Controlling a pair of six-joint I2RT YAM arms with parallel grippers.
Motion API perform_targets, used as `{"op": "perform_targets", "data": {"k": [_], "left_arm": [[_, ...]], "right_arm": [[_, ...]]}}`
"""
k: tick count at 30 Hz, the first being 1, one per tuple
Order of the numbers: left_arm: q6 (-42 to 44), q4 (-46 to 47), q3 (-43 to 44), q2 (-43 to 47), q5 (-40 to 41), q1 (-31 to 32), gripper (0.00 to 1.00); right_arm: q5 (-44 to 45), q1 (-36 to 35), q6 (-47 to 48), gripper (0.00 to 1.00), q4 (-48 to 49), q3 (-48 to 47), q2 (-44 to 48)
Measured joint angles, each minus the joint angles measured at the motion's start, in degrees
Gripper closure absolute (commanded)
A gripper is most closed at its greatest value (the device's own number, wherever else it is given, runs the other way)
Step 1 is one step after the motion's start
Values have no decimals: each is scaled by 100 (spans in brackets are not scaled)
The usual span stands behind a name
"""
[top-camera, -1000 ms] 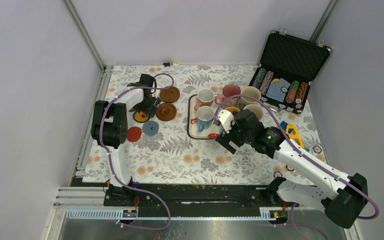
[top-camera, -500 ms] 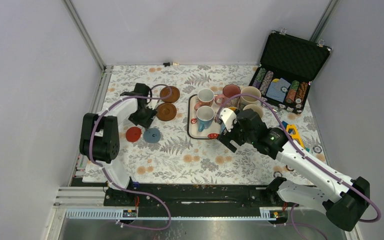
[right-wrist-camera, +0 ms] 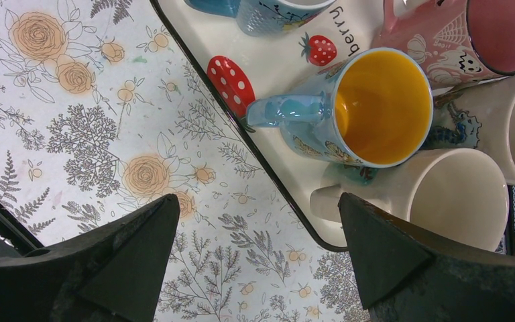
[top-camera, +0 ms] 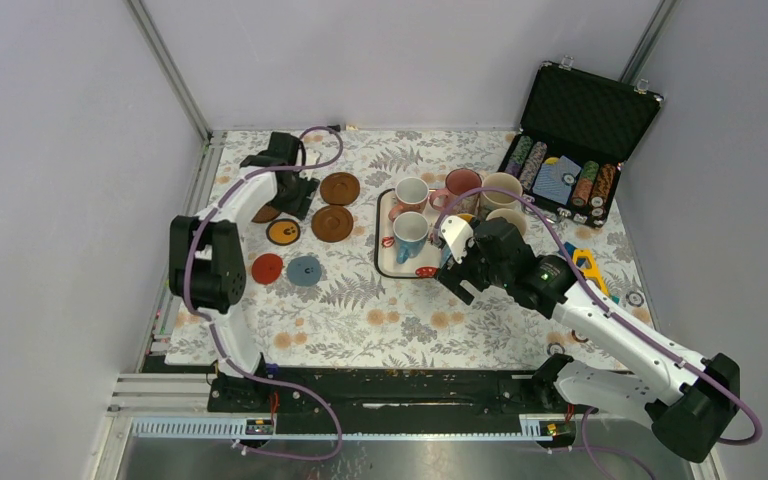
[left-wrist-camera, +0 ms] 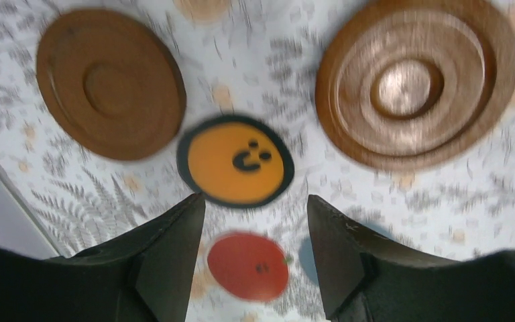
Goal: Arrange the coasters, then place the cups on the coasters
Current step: Move the coaster to the center of the board.
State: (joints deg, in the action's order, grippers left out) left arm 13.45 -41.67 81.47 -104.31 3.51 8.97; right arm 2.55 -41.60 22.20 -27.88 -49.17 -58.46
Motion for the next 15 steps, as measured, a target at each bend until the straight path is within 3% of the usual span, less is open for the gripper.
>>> {"op": "perform_targets", "data": {"k": [8,15], "left_arm": [[-151,160,975,-1379,122,0,44],[-192,175,1154,-1746,127,0,65]], "right_arm": [[4,0,4,3,46,17,-146],[24,0,7,3,63,28,-326]]}}
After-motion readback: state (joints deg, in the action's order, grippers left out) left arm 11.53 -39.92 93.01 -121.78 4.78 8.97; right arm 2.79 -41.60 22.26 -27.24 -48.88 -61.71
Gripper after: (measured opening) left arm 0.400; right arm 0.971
